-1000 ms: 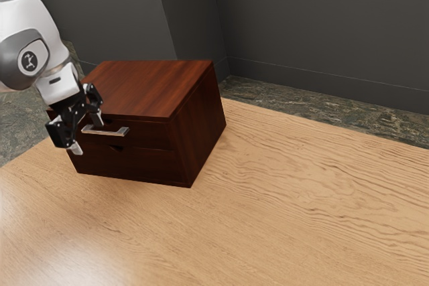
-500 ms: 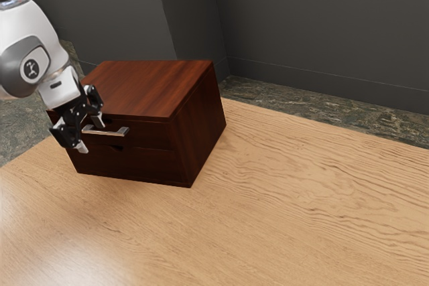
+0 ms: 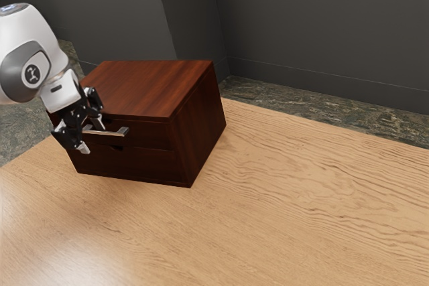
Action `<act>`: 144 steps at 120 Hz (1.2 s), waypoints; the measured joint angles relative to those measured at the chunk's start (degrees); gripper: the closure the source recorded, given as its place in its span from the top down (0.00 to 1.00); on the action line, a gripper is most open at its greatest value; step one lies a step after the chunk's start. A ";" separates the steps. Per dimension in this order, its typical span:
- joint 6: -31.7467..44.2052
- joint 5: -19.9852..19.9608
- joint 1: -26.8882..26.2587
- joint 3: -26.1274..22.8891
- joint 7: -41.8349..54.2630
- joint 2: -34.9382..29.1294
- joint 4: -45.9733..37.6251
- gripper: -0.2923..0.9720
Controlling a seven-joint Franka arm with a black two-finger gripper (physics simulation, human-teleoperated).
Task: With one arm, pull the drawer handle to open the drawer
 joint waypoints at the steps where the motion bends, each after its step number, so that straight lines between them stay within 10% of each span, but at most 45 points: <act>1: 0.02 0.00 0.00 0.00 -0.01 -0.01 -0.02 0.61; 144: 1.11 0.82 0.00 -0.04 -1.75 -13.49 -13.98 0.55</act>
